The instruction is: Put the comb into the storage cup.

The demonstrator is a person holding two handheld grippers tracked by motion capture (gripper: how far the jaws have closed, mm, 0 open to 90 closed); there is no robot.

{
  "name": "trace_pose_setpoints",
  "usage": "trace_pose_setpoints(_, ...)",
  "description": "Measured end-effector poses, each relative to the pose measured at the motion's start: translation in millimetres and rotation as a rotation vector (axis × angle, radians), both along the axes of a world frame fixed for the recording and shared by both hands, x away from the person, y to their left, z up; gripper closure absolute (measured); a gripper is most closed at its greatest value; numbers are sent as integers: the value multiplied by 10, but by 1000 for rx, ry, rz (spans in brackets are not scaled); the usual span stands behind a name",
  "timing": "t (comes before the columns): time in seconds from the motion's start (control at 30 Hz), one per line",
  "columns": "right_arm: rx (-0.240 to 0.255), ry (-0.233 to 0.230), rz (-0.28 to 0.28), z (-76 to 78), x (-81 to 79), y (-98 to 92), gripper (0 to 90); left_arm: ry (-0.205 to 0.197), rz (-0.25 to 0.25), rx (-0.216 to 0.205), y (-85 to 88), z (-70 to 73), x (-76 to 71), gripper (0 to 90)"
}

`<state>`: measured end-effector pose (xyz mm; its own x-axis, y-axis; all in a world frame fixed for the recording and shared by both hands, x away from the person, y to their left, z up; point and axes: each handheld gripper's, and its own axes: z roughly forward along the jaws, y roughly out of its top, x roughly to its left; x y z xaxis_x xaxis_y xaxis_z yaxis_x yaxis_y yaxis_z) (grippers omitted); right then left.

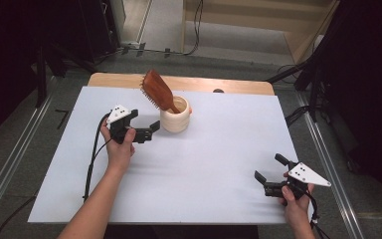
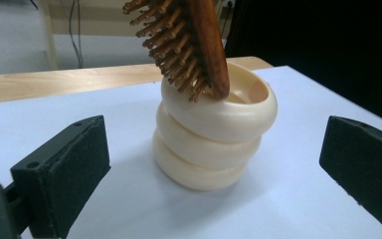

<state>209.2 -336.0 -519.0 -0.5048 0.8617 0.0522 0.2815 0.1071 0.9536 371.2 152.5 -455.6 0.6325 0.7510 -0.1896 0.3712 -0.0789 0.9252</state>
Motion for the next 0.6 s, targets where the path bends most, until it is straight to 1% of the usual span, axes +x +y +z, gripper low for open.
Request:
trace_pose_setpoints(0.13,-5,-1,-4,-2,4,3,0,-11,-6,-6,23,-5,-77,0)
trace_pose_setpoints(0.23,-6,1,-4,-2,4,3,0,-19,-12,-2,41,-10,-135,0)
trace_pose_setpoints(0.37,-7,0,-5,-2,5,4,0,-25,-17,5,69,-21,-196,0)
trace_pose_setpoints(0.43,-8,0,-2,-3,5,5,0,-24,-20,-1,91,-28,-228,0)
trace_pose_setpoints(0.47,-8,0,-3,-3,5,5,0,-25,-23,6,103,-29,-247,0)
trace_pose_setpoints(0.6,-7,1,-4,-3,5,4,0,-27,-30,13,133,-36,-296,0)
